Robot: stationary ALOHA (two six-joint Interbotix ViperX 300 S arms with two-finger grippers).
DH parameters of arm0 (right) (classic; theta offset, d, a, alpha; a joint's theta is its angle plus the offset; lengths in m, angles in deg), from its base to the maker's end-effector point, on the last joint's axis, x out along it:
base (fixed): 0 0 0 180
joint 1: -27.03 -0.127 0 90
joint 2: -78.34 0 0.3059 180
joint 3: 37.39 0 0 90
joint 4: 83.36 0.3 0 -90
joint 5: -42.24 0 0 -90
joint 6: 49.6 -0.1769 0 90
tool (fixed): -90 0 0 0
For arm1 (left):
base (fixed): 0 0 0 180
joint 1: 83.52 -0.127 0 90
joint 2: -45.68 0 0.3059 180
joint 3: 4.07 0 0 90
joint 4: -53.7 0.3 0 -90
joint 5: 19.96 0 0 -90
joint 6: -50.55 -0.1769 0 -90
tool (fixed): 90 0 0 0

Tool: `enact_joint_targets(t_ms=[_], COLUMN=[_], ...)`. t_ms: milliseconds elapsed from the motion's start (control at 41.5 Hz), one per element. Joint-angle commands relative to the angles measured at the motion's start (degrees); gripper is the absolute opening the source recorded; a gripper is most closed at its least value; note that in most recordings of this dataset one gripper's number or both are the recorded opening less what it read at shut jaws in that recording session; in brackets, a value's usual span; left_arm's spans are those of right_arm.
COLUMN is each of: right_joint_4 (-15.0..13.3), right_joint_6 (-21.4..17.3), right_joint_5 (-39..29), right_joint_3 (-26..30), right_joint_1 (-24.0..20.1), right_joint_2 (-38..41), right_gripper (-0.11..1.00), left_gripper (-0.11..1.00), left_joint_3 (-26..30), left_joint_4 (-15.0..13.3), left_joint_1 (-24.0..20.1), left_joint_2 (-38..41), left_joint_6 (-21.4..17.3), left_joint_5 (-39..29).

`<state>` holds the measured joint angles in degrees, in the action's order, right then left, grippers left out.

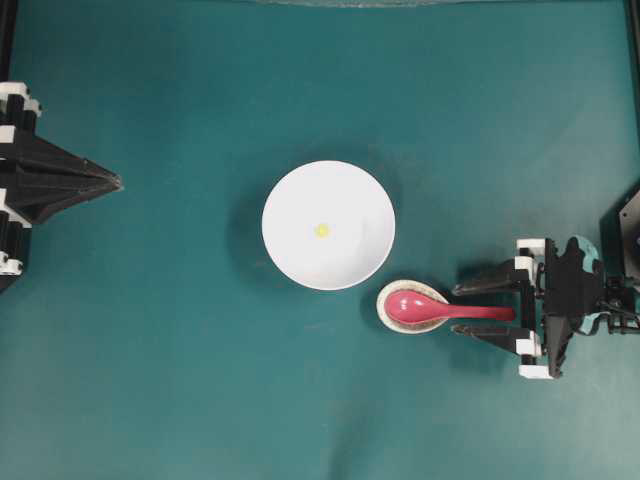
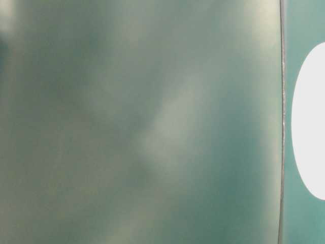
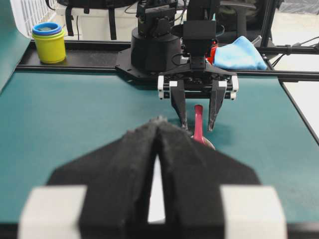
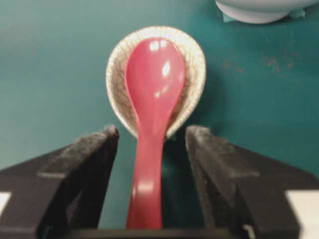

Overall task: Scoop the yellow hexagonal prism block from the bowl with a spoon using the right arm.
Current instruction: 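Close the right gripper on the red spoon handle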

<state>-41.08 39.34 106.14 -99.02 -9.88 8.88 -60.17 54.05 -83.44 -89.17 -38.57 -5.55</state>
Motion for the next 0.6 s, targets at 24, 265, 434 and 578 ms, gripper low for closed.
enact_joint_targets(t_ms=[24,265,434,578], right_joint_4=[0.18,0.18,0.18,0.18], right_joint_6=[-0.09,-0.09,-0.09,-0.09], right_joint_5=[0.26,-0.70,-1.67,-1.49], right_joint_3=[0.26,0.09,0.26,0.09], right_joint_1=[-0.35,-0.35,-0.35,-0.35], right_joint_2=[-0.18,0.09,0.09,0.09], right_gripper=[0.61,0.61,0.61,0.61], left_gripper=[0.01,0.01,0.01,0.01], left_joint_3=[1.41,1.32,1.32,1.32], left_joint_4=[0.09,0.09,0.18,0.18], left_joint_1=[0.00,0.00,-0.09,-0.09], left_joint_2=[0.53,0.53,0.62,0.53], left_joint_6=[0.00,0.00,-0.09,-0.09], left_joint_5=[0.18,0.26,0.26,0.18])
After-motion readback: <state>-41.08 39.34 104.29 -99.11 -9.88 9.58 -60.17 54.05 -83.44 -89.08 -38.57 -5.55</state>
